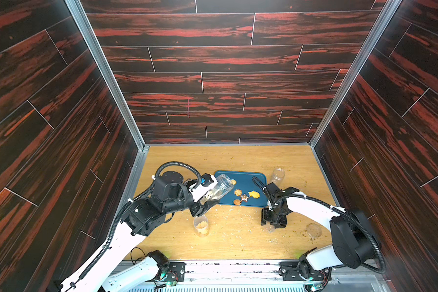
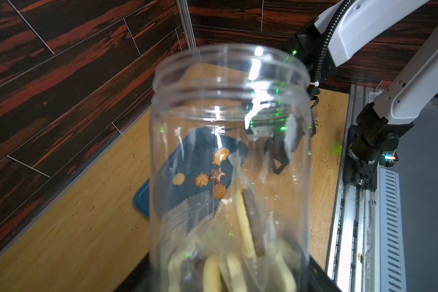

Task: Pour the cookies out of the jar
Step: Place the lid at the center of the board.

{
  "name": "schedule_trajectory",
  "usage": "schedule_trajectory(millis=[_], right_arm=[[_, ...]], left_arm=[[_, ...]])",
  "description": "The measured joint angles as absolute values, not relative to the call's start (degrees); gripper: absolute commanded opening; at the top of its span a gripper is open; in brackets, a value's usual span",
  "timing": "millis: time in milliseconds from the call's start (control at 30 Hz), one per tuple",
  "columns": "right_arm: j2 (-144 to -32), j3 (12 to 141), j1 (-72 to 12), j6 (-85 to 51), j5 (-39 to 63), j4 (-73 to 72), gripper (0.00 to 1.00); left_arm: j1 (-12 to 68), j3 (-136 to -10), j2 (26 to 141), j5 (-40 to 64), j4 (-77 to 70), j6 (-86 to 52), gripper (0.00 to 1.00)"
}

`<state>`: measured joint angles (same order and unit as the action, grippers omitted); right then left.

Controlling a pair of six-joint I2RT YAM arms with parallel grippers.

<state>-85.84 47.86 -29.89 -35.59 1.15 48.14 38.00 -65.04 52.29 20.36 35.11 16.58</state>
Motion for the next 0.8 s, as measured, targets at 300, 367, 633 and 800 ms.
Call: schedule_trajectory(millis=[300,367,633,800], right_arm=[[-86.67,46.63,-29.89,-35.59,-0.73,48.14,0.65],[-87.18,46.54,-29.89,-35.62,-0.91,48.03,0.68],[-88.75,46.30,-29.89,-35.55,-1.26,47.77,0.76],[-88.92,46.33,-29.89,-35.55,-1.32,47.64,0.82]], left_arm=[[38.00,-64.60,51.75,20.29,34.63,15.79,0.38],[38.00,-64.60,51.75,20.29,34.63,15.66,0.37],[38.00,-64.60,51.66,20.27,34.65,15.33,0.38],[38.00,-64.60,51.53,20.12,34.70,15.18,0.38]])
